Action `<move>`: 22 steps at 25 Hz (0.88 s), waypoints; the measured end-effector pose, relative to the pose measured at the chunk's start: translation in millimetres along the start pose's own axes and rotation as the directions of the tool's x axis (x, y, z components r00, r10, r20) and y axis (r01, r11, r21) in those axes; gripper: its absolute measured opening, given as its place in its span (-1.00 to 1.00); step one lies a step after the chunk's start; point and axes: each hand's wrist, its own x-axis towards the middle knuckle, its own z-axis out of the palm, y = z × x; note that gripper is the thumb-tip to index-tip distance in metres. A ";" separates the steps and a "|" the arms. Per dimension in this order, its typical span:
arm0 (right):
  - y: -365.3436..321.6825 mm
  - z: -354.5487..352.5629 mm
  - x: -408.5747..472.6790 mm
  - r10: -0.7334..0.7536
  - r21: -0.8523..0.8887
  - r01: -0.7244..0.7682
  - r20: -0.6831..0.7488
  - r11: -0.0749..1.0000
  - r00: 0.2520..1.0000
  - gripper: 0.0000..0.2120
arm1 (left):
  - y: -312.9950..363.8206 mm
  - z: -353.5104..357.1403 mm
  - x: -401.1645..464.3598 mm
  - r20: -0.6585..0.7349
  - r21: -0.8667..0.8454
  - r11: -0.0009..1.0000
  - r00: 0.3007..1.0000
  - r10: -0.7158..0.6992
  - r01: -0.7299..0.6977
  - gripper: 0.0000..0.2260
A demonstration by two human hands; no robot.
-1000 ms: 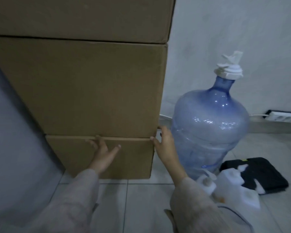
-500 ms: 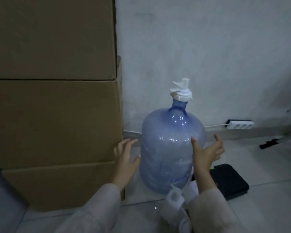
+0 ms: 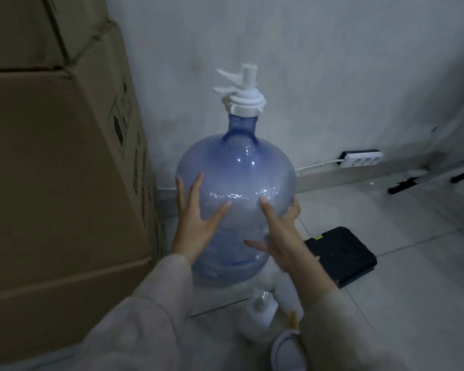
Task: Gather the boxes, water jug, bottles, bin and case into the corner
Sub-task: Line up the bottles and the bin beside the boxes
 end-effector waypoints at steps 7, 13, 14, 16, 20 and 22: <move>34.0 61.0 -0.3 0.027 -0.005 -0.027 -0.007 1.000 1.000 -0.22 | -15.6 -16.0 9.4 -0.004 0.157 0.988 1.000 -0.006 0.007 -0.06; 8.7 23.3 -0.8 0.094 -0.189 -0.069 0.129 0.980 0.987 -0.44 | -8.9 5.6 -6.1 -0.120 0.114 0.992 0.992 -0.042 0.056 -0.20; 1.5 6.9 -0.6 0.088 -0.313 -0.042 0.135 0.949 0.987 -0.52 | -10.7 12.5 -16.4 -0.147 0.103 0.993 0.988 -0.040 0.055 -0.23; -8.4 -29.5 2.4 -0.006 -0.593 0.050 0.077 0.804 0.997 -0.68 | -18.2 25.2 -40.6 -0.155 0.099 0.994 0.988 -0.022 0.038 -0.23; -13.8 -100.3 -6.0 -0.190 -0.839 0.077 -0.032 0.539 0.981 -0.70 | -49.5 48.5 -88.3 0.179 0.079 0.996 0.984 0.014 -0.028 -0.14; -13.3 -127.4 -16.2 -0.075 -0.910 -0.015 -0.050 0.413 0.996 -0.57 | -61.3 55.0 -104.4 0.460 0.134 0.990 0.887 -0.031 -0.034 -0.06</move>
